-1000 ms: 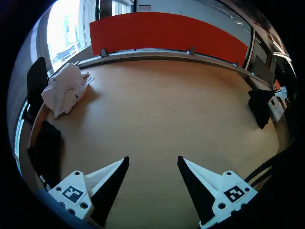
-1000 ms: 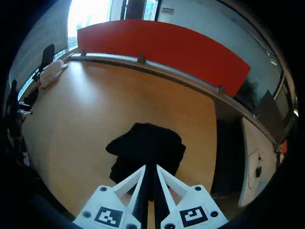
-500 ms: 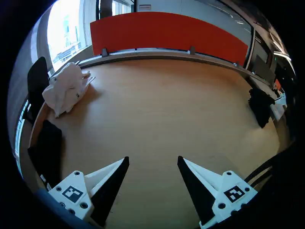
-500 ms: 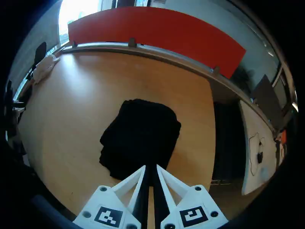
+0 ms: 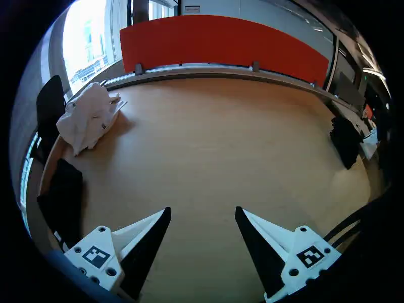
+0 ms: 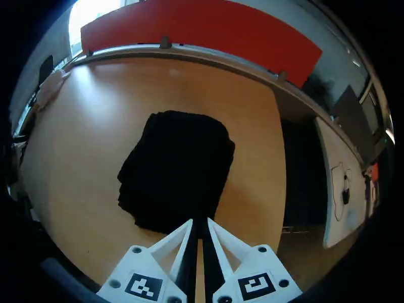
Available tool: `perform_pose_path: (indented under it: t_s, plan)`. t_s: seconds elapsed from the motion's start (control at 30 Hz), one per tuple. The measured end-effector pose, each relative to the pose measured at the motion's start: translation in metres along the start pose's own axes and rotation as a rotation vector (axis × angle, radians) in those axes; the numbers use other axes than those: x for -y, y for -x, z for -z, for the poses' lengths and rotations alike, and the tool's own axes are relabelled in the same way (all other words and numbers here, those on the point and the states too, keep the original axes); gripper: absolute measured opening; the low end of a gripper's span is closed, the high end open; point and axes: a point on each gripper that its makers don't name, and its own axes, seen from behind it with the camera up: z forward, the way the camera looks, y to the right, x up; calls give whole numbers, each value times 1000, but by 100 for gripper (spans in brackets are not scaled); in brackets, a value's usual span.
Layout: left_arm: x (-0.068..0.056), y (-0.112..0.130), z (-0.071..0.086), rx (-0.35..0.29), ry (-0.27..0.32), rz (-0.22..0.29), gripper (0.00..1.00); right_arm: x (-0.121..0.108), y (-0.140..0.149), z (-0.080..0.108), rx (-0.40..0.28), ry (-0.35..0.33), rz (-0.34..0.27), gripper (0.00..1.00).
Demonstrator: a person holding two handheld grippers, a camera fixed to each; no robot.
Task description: Fold towel
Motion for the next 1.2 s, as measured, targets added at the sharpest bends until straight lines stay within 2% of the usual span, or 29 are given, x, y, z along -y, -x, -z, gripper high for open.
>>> perform_pose_path:
  t_s: [0.47, 1.2]
  plan:
    - [2, -1, -1, 3, -9, -5, 94, -9, 22, -18, 66, 24, -48, 5]
    - [-1, -3, -2, 2, -11, -11, 94, -10, 27, -22, 78, 33, -66, 5]
